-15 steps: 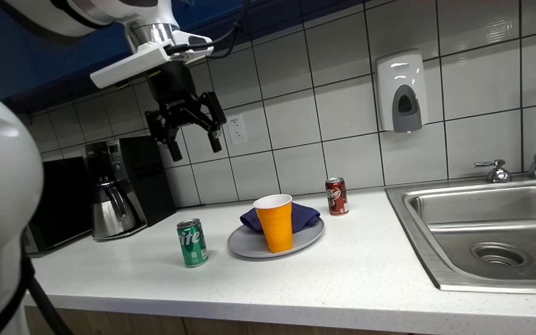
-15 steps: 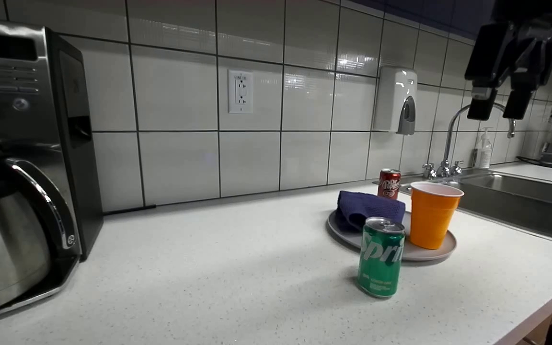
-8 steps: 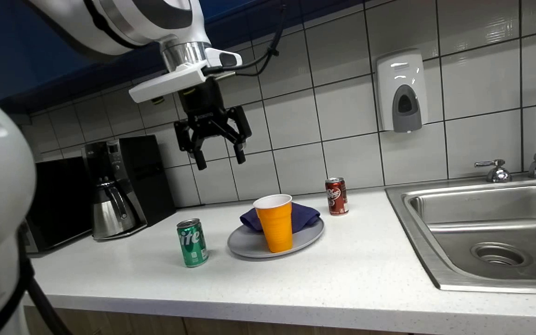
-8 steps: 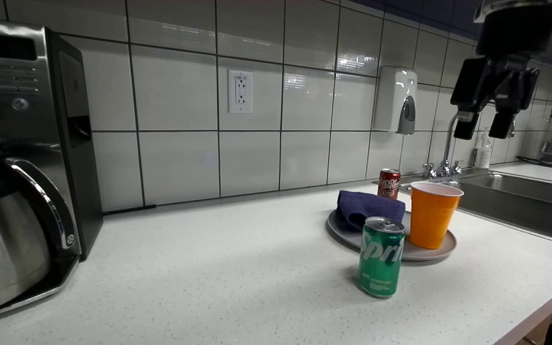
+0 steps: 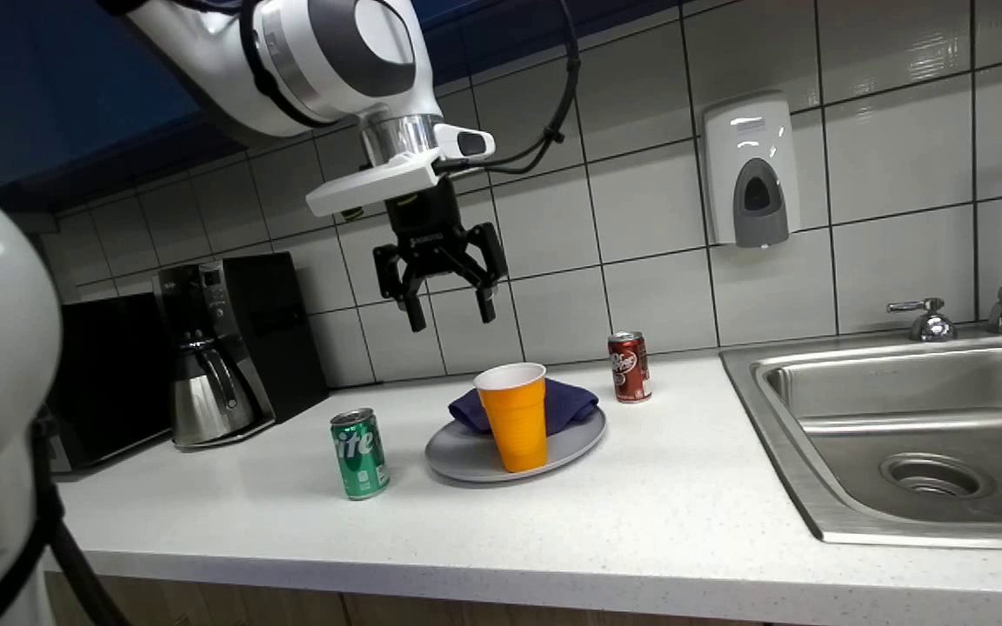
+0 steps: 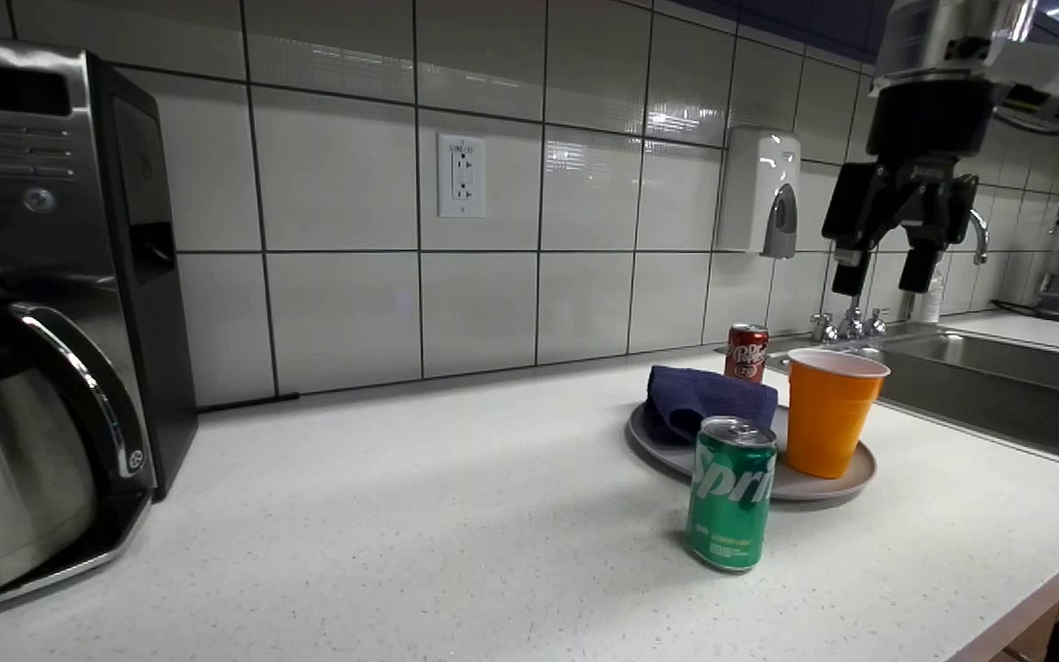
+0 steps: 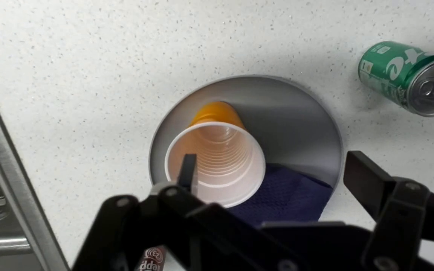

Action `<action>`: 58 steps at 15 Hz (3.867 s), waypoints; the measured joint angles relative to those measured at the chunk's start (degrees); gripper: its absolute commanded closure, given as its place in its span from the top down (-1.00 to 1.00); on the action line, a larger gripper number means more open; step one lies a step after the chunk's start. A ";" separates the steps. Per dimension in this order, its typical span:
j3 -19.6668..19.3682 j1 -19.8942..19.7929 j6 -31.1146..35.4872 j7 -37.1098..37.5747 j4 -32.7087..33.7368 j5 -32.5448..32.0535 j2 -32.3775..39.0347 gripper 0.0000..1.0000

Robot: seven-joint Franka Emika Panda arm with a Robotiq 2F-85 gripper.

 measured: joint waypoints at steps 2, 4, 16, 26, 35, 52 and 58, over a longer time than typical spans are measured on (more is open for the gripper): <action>-0.17 0.00 0.25 -0.01 1.62 0.06 2.76 1.00; -0.18 0.00 0.28 -0.01 3.19 0.16 5.38 1.00; -0.07 0.02 0.28 -0.35 10.76 2.10 19.17 1.00; 0.99 0.11 0.27 -0.71 14.59 4.19 25.51 1.00; 1.42 0.11 0.26 -0.71 15.28 4.52 25.99 -0.16; 1.63 0.13 0.11 -0.58 12.38 4.46 19.61 -0.97; 1.68 0.10 0.09 -0.23 8.12 4.26 12.90 -0.97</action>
